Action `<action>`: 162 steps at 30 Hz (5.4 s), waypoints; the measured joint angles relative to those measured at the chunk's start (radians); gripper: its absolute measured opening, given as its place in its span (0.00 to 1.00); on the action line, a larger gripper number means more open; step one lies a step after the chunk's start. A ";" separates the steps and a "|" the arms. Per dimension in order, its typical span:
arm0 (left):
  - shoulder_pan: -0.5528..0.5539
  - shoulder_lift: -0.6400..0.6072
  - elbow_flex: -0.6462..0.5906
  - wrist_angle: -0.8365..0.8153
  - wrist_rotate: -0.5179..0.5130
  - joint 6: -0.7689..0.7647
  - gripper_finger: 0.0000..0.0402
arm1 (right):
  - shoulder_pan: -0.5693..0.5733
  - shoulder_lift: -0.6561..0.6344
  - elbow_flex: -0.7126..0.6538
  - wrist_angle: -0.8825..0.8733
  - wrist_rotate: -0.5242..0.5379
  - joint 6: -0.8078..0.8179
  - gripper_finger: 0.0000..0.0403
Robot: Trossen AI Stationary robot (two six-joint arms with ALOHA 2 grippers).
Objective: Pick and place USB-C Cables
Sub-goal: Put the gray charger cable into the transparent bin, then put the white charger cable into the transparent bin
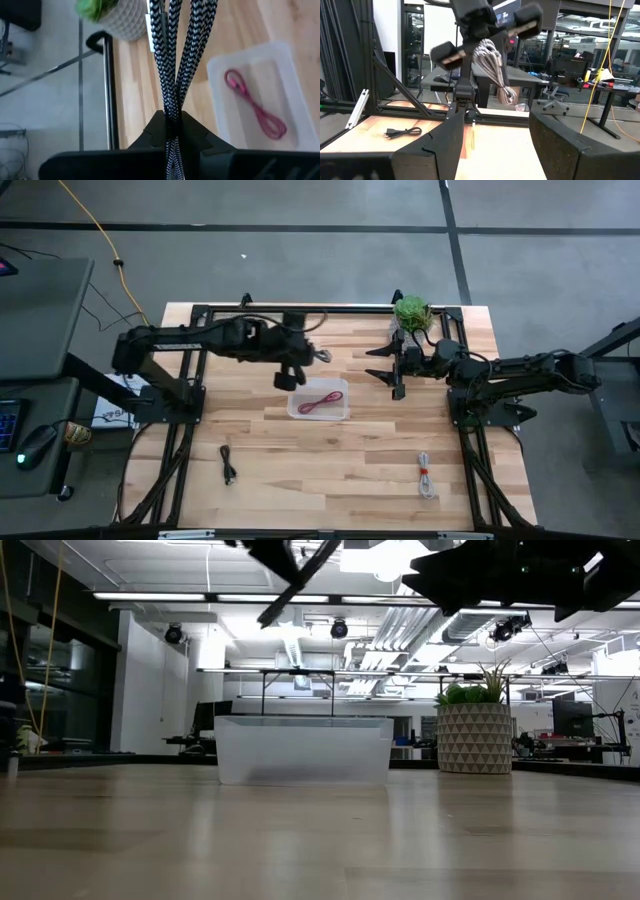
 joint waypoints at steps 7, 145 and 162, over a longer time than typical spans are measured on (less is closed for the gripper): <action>-0.043 0.139 0.062 -0.005 0.089 -0.001 0.00 | 0.000 0.000 0.000 -0.009 0.000 0.002 0.54; -0.031 0.613 0.061 -0.089 0.106 -0.028 0.30 | -0.002 -0.203 0.001 -0.539 0.492 -0.043 0.54; -0.039 0.600 0.324 -0.436 -0.039 -0.148 0.60 | -0.002 -0.202 0.001 -0.539 0.492 -0.043 0.54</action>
